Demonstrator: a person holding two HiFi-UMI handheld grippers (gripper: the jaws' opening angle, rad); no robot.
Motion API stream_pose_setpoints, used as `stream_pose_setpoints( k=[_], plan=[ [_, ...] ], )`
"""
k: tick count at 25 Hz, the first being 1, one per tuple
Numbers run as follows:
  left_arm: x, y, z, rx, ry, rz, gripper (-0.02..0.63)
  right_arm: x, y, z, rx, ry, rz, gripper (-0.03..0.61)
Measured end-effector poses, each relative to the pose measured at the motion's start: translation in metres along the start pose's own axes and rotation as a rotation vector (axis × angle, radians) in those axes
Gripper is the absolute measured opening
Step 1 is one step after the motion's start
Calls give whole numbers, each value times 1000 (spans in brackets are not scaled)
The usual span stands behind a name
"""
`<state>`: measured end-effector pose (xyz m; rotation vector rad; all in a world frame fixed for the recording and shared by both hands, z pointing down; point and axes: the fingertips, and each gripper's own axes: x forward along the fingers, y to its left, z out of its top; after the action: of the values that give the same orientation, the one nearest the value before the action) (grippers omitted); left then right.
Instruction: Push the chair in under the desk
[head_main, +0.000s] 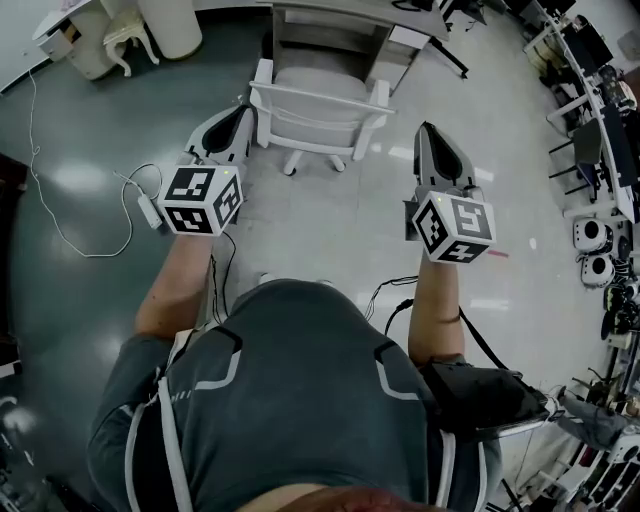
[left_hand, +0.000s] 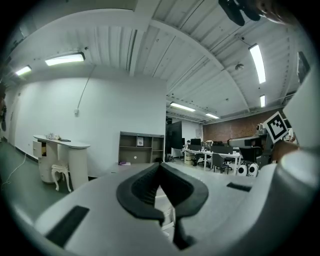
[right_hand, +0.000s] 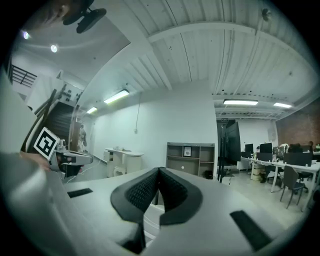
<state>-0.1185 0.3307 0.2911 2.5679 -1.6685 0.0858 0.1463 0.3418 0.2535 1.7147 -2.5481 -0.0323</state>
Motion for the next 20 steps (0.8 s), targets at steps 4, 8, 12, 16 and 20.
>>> stream_pose_setpoints(
  k=[4,8,12,16,20],
  plan=[
    [1,5,1,-16,-1,-19,9,3,4,1,13,-5,-19,28],
    [0,15,-1,-2,-2,-53,9,10,19,3,-7,3,-27,28],
    [0,25,-8,12,-3,-82,9,14,36,-4,-26,18,-35,29],
    [4,30,-17,17,6,-97,9,20,45,-12,-38,34,-26,29],
    [14,31,-16,55,4,-89,9,35,38,-11,-48,31,-9,29]
  ],
)
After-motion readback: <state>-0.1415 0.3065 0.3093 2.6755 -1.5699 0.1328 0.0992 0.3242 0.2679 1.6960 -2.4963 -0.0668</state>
